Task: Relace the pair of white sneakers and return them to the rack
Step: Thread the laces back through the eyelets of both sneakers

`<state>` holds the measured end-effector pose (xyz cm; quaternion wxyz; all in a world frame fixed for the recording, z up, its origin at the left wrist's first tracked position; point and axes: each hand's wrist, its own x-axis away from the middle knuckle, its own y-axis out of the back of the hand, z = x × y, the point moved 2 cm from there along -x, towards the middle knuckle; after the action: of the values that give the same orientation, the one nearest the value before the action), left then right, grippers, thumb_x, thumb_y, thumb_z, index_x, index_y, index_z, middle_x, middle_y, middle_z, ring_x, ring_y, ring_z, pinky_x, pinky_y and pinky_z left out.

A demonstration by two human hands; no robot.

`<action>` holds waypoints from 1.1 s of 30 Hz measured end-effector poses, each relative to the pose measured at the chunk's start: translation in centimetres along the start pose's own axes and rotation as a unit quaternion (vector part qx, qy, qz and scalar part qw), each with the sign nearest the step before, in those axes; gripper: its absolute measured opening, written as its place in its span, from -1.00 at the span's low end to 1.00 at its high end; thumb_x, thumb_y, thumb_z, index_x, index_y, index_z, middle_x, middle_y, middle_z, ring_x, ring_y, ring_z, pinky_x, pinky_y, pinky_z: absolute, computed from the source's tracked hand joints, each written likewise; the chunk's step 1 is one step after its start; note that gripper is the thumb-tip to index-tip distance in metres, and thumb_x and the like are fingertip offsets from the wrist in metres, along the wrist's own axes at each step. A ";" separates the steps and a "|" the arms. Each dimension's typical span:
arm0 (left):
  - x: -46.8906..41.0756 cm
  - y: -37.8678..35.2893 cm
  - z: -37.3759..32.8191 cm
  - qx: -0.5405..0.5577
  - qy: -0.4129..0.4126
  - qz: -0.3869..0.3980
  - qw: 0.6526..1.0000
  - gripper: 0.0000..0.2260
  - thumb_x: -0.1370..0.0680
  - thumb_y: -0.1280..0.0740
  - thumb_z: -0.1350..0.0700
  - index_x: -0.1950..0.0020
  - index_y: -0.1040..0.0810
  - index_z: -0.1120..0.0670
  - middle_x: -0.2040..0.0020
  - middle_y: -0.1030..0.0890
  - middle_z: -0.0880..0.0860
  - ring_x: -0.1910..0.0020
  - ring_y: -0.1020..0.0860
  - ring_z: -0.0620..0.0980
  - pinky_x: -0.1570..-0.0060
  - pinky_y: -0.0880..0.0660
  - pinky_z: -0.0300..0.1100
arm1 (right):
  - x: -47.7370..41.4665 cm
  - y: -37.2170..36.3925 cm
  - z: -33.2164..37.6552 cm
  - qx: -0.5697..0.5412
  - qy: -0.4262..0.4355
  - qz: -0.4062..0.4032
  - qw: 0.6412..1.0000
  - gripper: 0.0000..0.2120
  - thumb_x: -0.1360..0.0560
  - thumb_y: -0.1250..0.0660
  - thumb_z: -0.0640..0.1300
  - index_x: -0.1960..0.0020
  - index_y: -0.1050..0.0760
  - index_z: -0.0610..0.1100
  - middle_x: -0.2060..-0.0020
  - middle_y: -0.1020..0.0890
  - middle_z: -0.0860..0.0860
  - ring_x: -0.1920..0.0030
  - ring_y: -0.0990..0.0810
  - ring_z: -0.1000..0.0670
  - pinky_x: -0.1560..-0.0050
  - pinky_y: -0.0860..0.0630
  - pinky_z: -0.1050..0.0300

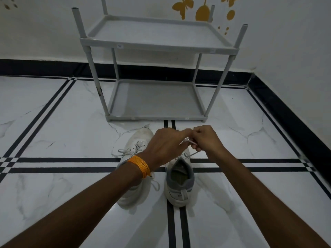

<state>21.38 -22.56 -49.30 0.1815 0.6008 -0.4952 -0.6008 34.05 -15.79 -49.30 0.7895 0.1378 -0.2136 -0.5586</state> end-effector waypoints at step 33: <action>7.0 -1.3 8.5 -0.079 0.286 0.143 0.944 -0.65 -0.41 -0.32 0.33 -0.19 -0.46 0.21 0.15 -0.62 0.25 0.20 -0.57 0.27 0.28 -0.38 -0.06 | 1.6 5.9 -9.9 0.397 0.036 -0.187 0.898 -0.94 -0.43 -0.46 -0.10 0.19 -0.60 -0.05 0.47 -0.54 0.02 0.41 -0.56 -0.02 0.39 -0.36 0.21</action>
<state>12.74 -24.48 -55.92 0.4461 0.6540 -0.4542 -0.4086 44.18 -15.49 -54.95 0.5577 0.4972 -0.3588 -0.5595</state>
